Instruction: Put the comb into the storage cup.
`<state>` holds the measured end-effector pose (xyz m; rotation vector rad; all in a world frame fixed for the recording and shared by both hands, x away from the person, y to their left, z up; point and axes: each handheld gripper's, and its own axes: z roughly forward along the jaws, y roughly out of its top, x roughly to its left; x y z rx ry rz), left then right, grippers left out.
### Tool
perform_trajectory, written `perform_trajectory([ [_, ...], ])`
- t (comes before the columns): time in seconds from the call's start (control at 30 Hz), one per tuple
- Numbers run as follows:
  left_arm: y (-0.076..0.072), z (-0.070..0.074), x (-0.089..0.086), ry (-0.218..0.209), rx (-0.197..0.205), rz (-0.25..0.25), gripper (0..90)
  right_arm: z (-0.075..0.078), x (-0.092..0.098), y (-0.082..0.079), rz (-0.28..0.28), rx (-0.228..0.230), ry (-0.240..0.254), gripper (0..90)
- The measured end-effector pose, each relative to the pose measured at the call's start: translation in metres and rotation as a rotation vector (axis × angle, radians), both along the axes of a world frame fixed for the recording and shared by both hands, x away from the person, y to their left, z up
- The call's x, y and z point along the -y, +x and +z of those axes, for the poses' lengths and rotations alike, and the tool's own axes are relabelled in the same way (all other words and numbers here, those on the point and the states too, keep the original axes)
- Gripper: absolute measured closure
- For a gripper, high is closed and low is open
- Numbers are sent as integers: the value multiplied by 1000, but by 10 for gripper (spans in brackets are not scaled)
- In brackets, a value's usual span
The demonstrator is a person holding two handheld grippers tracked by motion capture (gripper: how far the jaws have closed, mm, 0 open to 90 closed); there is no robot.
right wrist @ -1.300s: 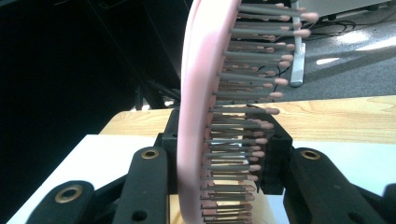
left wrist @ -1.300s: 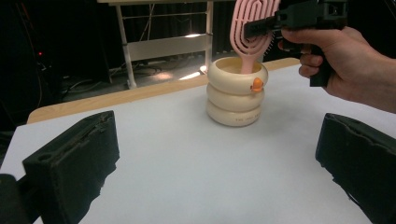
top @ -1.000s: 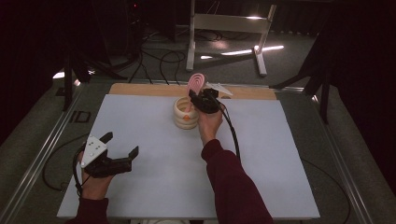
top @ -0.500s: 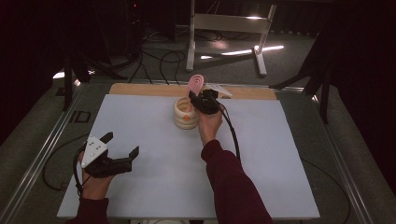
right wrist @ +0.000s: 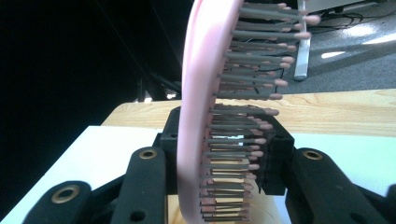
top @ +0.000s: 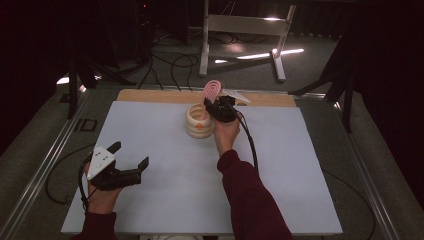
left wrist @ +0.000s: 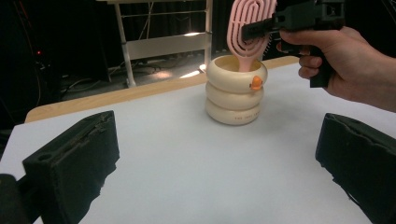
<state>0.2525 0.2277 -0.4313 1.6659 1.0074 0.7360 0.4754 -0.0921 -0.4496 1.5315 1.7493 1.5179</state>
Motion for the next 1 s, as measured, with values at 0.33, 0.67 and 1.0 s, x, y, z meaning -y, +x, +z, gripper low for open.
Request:
perform_trajectory([
  [0.33,1,-1,3,7,-5,-6,1,0,13,0,16,-17,-19,554],
  [0.67,3,-3,6,13,-8,-14,1,3,20,-2,71,-25,-52,466],
  [1.0,4,-5,6,15,-15,-12,1,9,31,-6,126,-36,-118,371],
])
